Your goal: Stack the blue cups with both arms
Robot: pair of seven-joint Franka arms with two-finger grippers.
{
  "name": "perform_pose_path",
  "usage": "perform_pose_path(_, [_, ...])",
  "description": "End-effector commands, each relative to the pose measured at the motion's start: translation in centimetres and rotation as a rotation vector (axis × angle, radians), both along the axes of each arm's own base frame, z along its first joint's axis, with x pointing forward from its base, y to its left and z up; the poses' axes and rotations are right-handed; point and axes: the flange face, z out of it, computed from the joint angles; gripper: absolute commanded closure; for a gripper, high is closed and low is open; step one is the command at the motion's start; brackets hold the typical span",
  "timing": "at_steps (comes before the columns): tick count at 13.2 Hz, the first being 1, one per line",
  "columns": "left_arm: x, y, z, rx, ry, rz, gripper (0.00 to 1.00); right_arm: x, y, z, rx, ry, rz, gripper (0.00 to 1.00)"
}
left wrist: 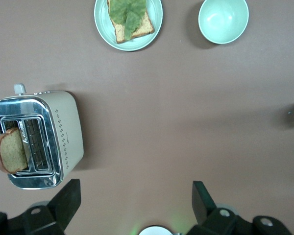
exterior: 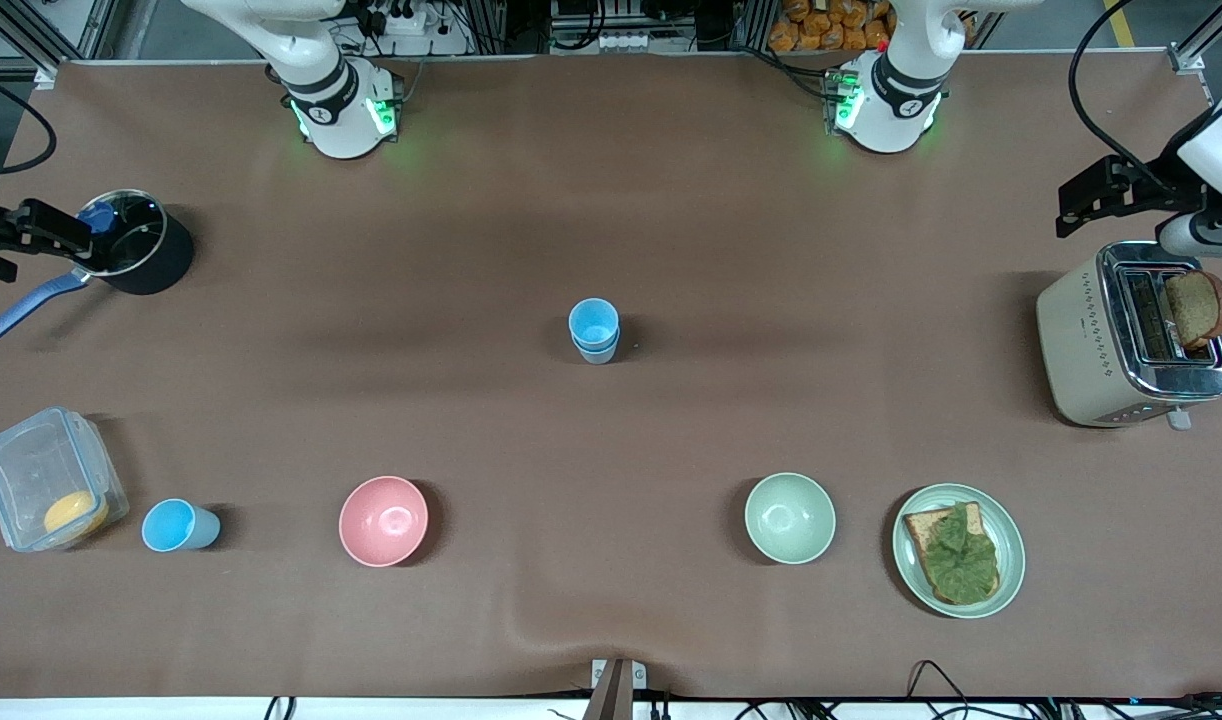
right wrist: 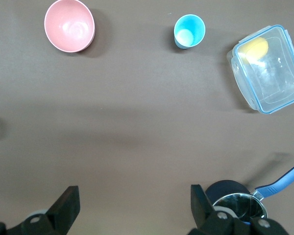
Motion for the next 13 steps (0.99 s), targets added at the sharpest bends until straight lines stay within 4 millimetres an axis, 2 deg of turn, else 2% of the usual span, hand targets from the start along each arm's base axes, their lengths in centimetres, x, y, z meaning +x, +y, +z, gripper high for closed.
perform_pose_path(1, [0.4, 0.2, -0.3, -0.009, -0.024, 0.016, 0.00, -0.6, 0.0, 0.6, -0.001, -0.003, -0.014, 0.00])
perform_pose_path(6, [0.5, -0.4, -1.9, -0.016, -0.002, 0.048, 0.00, -0.6, 0.0, 0.6, -0.001, -0.003, -0.014, 0.00])
perform_pose_path(13, [0.3, -0.2, -2.8, -0.015, 0.007, 0.051, 0.00, -0.6, -0.1, 0.6, -0.001, -0.003, -0.016, 0.00])
